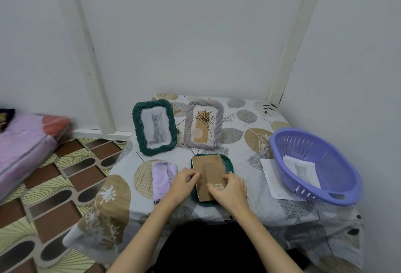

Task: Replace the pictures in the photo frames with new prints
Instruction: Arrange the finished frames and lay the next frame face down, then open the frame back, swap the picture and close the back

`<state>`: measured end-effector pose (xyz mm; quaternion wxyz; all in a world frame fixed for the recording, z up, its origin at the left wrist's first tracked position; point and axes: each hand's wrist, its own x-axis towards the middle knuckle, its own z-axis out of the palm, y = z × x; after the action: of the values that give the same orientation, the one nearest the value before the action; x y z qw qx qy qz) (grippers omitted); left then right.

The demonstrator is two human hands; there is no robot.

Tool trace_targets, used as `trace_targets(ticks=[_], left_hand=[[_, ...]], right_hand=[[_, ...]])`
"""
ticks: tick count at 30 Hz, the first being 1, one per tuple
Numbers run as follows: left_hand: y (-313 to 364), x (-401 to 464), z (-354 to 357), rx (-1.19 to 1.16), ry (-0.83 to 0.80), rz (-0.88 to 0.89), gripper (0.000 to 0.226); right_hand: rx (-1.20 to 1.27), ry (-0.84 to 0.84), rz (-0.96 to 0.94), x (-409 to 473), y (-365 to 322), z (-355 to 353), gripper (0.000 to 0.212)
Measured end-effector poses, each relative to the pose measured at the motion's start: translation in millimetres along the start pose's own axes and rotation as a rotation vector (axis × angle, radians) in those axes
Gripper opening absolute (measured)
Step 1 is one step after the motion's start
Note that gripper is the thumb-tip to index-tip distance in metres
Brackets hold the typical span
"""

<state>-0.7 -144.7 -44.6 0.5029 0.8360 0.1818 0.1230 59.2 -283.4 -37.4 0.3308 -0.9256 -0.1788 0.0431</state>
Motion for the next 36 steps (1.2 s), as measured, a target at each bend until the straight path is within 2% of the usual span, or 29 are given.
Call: trace_targets(ticks=[7, 13, 17, 20, 22, 23, 26, 28, 32, 36], left_hand=[[8, -2, 8, -0.047, 0.108, 0.011, 0.031], [15, -1, 8, -0.359, 0.16, -0.017, 0.059], [22, 1, 7, -0.538, 0.112, -0.04, 0.066], [33, 2, 12, -0.556, 0.0, -0.01, 0.059], [38, 4, 16, -0.45, -0.02, 0.014, 0.043], [37, 7, 17, -0.29, 0.011, 0.034, 0.038], [17, 17, 13, 0.477, 0.051, 0.067, 0.043], [5, 18, 9, 0.737, -0.004, -0.04, 0.047], [-6, 18, 6, 0.899, -0.074, -0.07, 0.055], [-7, 18, 2, 0.927, -0.087, -0.056, 0.051]], right_hand=[[0.199, 0.022, -0.034, -3, 3, -1, 0.055], [0.307, 0.054, -0.073, -2, 3, -7, 0.054], [0.495, 0.032, 0.021, 4, 4, -22, 0.072], [0.558, -0.027, 0.064, 11, 8, -38, 0.092], [0.46, -0.011, 0.063, 16, 15, -47, 0.091], [0.41, 0.006, 0.074, 19, 20, -52, 0.089], [0.247, 0.021, 0.114, 22, 39, -66, 0.084], [0.169, 0.008, 0.16, 24, 52, -72, 0.086], [0.074, -0.036, 0.193, 27, 70, -73, 0.098], [-0.055, -0.132, 0.201, 32, 75, -67, 0.095]])
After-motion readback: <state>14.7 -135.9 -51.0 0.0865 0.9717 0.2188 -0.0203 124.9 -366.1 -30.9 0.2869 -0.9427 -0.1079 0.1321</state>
